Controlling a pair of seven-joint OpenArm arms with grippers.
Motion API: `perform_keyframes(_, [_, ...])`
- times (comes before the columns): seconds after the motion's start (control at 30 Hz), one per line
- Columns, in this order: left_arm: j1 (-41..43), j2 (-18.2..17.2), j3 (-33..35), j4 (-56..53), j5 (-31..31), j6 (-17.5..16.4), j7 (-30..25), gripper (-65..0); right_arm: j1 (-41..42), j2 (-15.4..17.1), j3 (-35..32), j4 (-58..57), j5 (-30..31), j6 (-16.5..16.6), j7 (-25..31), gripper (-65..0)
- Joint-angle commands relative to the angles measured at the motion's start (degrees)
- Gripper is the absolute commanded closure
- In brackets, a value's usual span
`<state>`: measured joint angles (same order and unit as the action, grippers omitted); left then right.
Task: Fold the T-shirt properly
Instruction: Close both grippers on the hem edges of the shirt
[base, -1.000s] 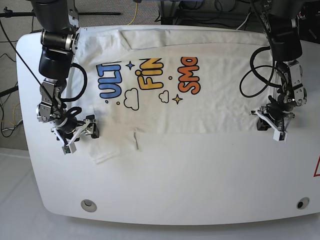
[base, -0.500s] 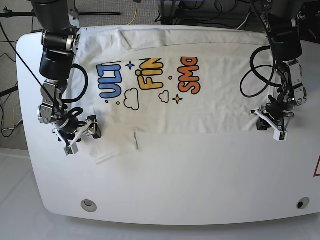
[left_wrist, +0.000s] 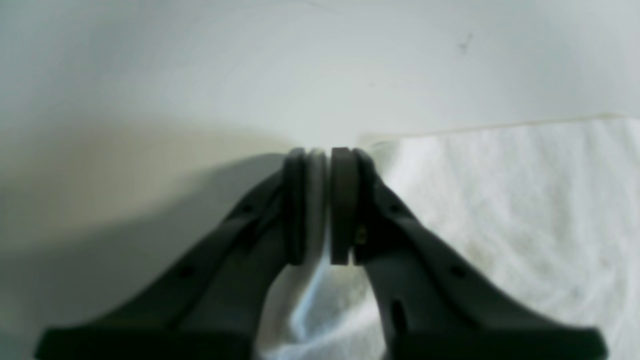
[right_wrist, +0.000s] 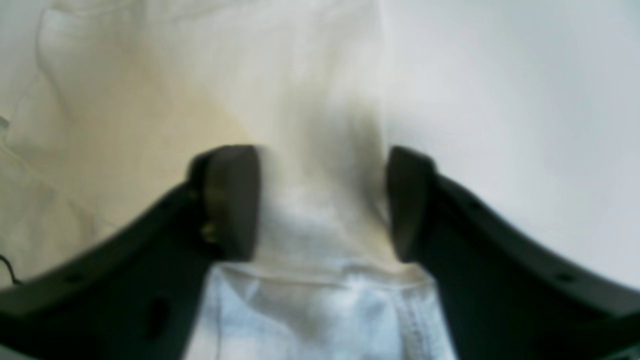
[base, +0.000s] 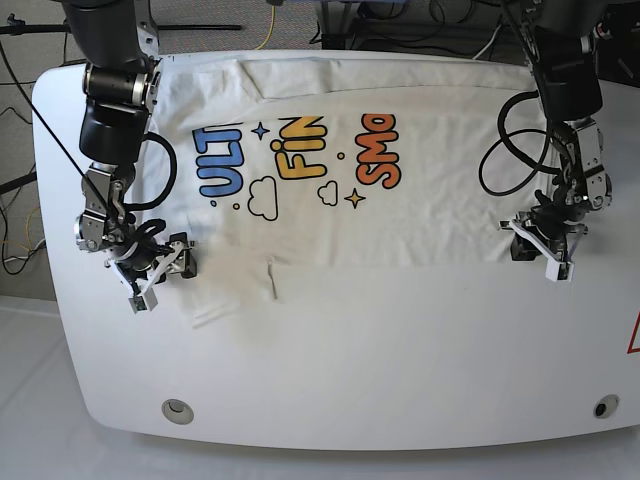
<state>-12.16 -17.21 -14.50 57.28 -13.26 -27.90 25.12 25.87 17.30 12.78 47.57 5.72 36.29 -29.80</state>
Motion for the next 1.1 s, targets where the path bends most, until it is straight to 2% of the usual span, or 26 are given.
perform_keyframes(0.0, [-0.4,-0.33,0.01,2.92,-0.1,-0.17,1.61,-3.7,1.39,0.51,0.03,1.07,0.24,0.22,0.66,-25.0])
perform_keyframes(0.07, [-0.11,-0.24,-0.02,4.63,-0.19,-0.03,2.13,-3.2,1.44,0.48,0.1,1.04,0.28,0.25,0.6,-23.1])
perform_keyframes(0.13, [1.39,-0.02,-1.68,9.79,-0.06,-0.36,3.46,-3.5,1.48,0.54,0.19,0.77,0.34,0.77,0.98,-29.3])
perform_keyframes(0.27, [3.12,-0.12,-2.21,13.09,-0.27,-0.36,4.0,-4.0,1.67,0.54,0.23,0.59,0.45,1.0,0.74,-40.0])
perform_keyframes(0.33, [3.72,-0.19,-2.36,14.05,-0.43,-0.38,3.95,-3.9,1.66,0.52,0.19,0.69,0.4,0.98,0.61,-42.5])
perform_keyframes(0.4, [4.14,-0.33,-2.5,14.66,-0.42,-0.36,3.98,-3.7,1.55,0.52,0.15,0.58,0.32,1.03,0.62,-43.0])
perform_keyframes(0.53, [4.24,-0.68,-4.48,13.69,-0.6,-0.68,4.45,-1.5,1.52,0.32,0.04,0.83,0.23,1.01,0.7,-40.1])
perform_keyframes(0.73, [3.5,-0.9,-6.32,11.13,-0.97,-1.17,4.49,-1.5,1.6,0.07,-0.08,0.59,0.16,1.27,1.01,-37.0])
perform_keyframes(0.87, [3.12,-0.45,-8.84,7.34,-0.96,-2.76,4.52,-6.9,1.57,-0.46,-0.34,0.25,0.07,1.62,0.84,-37.8])
perform_keyframes(1.07, [3.49,-0.43,-8.5,7.1,-1.11,-2.99,5.32,-22.6,1.52,-1.14,-0.39,0.18,-0.02,1.53,0.72,-37.3])
